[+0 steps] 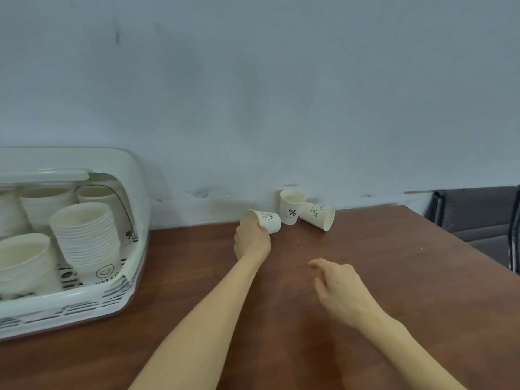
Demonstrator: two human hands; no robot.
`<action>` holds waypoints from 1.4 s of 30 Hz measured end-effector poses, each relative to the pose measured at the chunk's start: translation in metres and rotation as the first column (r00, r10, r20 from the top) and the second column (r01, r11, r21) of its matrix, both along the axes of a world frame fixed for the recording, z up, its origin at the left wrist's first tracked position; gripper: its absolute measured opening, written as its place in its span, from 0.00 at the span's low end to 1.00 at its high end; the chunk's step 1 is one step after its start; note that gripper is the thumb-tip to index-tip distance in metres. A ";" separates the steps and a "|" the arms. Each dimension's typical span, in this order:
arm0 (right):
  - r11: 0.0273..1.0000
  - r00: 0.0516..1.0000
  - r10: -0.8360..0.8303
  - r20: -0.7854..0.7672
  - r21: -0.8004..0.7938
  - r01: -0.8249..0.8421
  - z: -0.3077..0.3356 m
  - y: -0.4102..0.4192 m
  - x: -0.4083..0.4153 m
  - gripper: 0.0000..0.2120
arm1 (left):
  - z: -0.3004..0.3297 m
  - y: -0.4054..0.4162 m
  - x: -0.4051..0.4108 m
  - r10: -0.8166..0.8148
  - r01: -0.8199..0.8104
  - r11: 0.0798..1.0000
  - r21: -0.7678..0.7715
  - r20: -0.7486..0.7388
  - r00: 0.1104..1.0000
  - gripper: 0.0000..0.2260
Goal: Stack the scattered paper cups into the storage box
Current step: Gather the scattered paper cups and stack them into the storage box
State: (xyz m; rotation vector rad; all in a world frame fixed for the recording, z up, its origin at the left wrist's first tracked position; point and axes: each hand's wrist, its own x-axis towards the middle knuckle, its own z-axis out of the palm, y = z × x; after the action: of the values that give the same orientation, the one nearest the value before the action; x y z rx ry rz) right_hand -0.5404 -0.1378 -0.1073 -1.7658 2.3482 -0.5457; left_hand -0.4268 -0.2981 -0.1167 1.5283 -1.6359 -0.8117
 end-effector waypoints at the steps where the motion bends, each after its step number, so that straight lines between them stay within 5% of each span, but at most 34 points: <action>1: 1.000 1.000 -0.002 0.002 0.003 0.002 0.002 0.001 0.004 0.20 | 0.004 0.006 0.007 -0.008 0.009 1.000 -0.017 0.022 1.000 0.10; 6: 0.999 1.000 -0.003 -0.018 0.040 0.003 0.012 0.009 0.029 0.21 | 0.031 0.041 0.054 -0.042 0.064 0.982 -0.177 0.124 0.991 0.11; 12: 1.000 1.000 0.011 -0.019 0.028 -0.011 0.028 0.019 0.060 0.20 | 0.068 0.072 0.131 0.012 -0.003 0.970 -0.244 0.033 0.999 0.07; 22: 0.993 0.993 0.120 0.014 -0.022 -0.120 0.045 0.012 0.149 0.20 | 0.113 0.105 0.307 0.278 -0.242 0.884 -0.401 0.034 0.960 0.08; 30: 0.986 0.985 0.165 -0.049 -0.005 -0.165 0.053 0.004 0.183 0.20 | 0.110 0.102 0.411 0.514 -0.277 0.801 -0.531 0.373 0.772 0.11; 42: 0.989 0.988 0.138 -0.074 0.062 -0.134 0.042 -0.004 0.178 0.20 | 0.064 0.074 0.429 0.395 -0.146 0.910 -0.388 0.705 0.589 0.09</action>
State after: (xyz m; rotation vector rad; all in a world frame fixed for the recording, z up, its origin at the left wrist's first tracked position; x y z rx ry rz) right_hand -0.3626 -0.1415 -0.0655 -1.9364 2.2458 -0.3929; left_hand 0.0023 -0.2240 -0.0525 1.9756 -1.8934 0.3535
